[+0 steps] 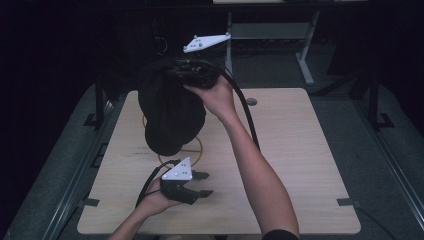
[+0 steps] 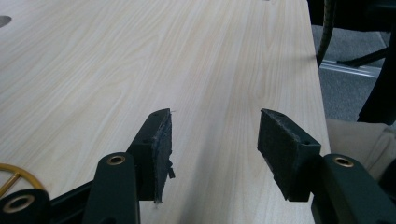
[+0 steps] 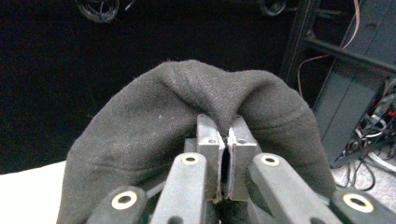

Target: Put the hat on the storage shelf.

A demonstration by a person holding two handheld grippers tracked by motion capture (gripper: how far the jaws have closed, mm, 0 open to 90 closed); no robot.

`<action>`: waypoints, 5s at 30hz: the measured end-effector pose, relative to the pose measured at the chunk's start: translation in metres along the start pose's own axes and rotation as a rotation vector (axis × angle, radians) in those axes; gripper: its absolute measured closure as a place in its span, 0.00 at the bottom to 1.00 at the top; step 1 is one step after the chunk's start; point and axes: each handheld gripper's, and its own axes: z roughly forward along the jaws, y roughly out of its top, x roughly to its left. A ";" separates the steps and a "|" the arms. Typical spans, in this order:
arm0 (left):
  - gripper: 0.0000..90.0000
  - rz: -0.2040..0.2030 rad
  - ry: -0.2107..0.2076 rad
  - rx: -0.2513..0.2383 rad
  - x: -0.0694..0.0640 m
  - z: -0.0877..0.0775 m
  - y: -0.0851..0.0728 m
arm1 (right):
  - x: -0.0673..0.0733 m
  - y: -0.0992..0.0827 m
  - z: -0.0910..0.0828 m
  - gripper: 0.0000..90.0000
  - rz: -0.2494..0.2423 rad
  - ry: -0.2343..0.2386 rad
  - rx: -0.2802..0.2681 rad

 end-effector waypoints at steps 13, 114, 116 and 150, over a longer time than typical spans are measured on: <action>0.49 0.057 -0.047 0.033 -0.011 0.010 0.001 | -0.005 -0.017 0.082 0.65 0.060 0.038 0.204; 0.29 -0.048 0.034 -0.045 -0.002 0.004 -0.004 | -0.017 -0.100 -0.099 0.25 0.230 -0.043 0.153; 0.29 -0.050 0.035 -0.048 -0.002 0.004 -0.004 | -0.017 -0.103 -0.102 0.25 0.231 -0.049 0.152; 0.29 -0.062 0.045 -0.028 0.001 0.002 -0.007 | -0.023 -0.158 -0.151 0.25 0.325 -0.101 0.171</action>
